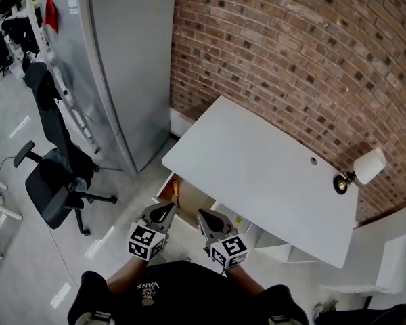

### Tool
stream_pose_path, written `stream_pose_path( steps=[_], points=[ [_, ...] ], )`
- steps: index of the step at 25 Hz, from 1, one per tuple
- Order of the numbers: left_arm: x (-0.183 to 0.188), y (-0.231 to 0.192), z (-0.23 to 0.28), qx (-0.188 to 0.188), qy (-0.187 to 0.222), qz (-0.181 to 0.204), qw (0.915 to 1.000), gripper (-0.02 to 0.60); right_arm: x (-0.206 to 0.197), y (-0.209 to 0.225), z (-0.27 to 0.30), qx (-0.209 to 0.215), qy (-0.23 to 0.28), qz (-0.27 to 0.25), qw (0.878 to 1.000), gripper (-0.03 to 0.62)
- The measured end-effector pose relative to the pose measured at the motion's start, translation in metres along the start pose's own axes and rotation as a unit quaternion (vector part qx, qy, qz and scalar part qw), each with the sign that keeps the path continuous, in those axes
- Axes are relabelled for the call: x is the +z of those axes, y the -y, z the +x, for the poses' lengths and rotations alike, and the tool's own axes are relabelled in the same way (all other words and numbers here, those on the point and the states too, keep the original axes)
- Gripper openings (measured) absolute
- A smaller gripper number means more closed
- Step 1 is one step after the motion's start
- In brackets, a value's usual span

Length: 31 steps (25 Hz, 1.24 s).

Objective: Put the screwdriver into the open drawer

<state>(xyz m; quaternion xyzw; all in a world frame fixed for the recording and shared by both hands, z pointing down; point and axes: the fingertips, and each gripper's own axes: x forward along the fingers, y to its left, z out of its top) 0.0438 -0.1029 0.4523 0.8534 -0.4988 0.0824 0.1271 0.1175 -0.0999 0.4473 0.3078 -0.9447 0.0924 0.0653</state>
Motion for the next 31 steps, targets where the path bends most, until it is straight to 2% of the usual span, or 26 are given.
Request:
stream_pose_path(
  steps=[19, 31],
  points=[
    [0.001, 0.008, -0.015, 0.017, 0.013, -0.005, 0.9998, 0.008, 0.0, -0.006, -0.009, -0.009, 0.0, -0.013, 1.0, -0.006],
    [-0.002, -0.002, -0.018, 0.02, 0.017, -0.016, 0.9995, 0.008, -0.001, -0.012, -0.001, -0.008, -0.003, -0.013, 1.0, -0.006]
  ],
)
